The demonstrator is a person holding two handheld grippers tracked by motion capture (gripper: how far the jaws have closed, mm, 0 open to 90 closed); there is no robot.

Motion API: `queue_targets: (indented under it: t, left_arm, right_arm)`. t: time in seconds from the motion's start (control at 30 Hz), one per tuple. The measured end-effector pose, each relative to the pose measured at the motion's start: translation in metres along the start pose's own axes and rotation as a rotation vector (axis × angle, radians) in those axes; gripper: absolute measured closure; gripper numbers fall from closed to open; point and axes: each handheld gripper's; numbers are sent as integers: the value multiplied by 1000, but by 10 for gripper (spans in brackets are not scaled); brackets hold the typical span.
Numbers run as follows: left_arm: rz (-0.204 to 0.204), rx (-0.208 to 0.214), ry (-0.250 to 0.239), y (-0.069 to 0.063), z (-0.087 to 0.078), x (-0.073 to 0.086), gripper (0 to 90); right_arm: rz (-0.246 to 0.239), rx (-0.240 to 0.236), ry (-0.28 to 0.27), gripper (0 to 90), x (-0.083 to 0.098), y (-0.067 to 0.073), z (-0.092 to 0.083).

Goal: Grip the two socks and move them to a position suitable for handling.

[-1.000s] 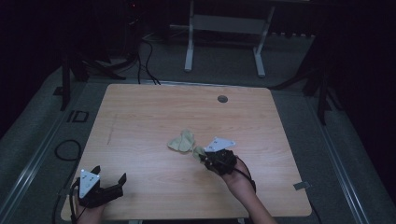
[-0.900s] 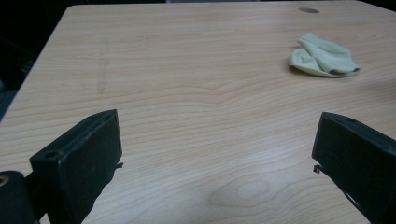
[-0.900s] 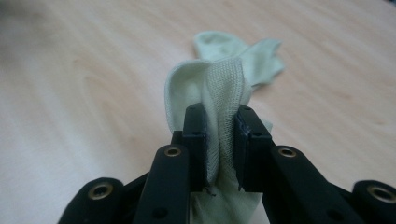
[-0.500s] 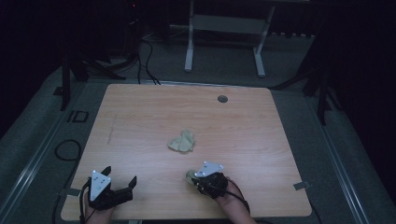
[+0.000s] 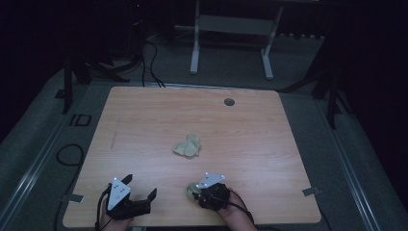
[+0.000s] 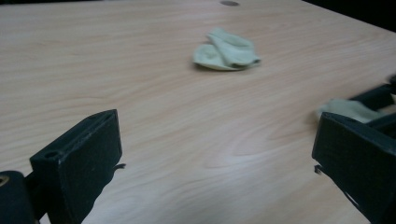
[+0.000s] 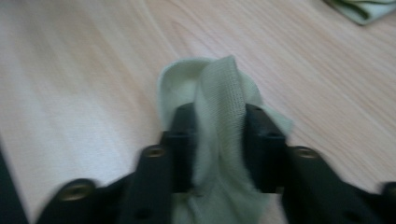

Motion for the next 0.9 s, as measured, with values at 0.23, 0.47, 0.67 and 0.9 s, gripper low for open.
queue_targets:
  t: [0.23,0.47,0.67,0.9]
  left_arm:
    - [-23,217,129,-34,18,-13,112]
    - [0,335,228,-52,47,-19,266]
    - [-7,365,289,-49,67,-20,443]
    - [-8,381,374,-50,83,-18,567]
  right_arm:
    - [-62,-37,-38,357,-14,-1,-24]
    - [-80,-84,-20,555,-20,-19,-34]
    - [-102,-110,58,617,-14,-22,-17]
    - [-137,-110,103,743,-6,-21,-6]
Point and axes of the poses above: each handheld gripper's, and its own axes: z roughly forward along the jaws, x roughly out of its underside, y roughly to its left, and after that the axes turned 3 degrees about -y, right-handed
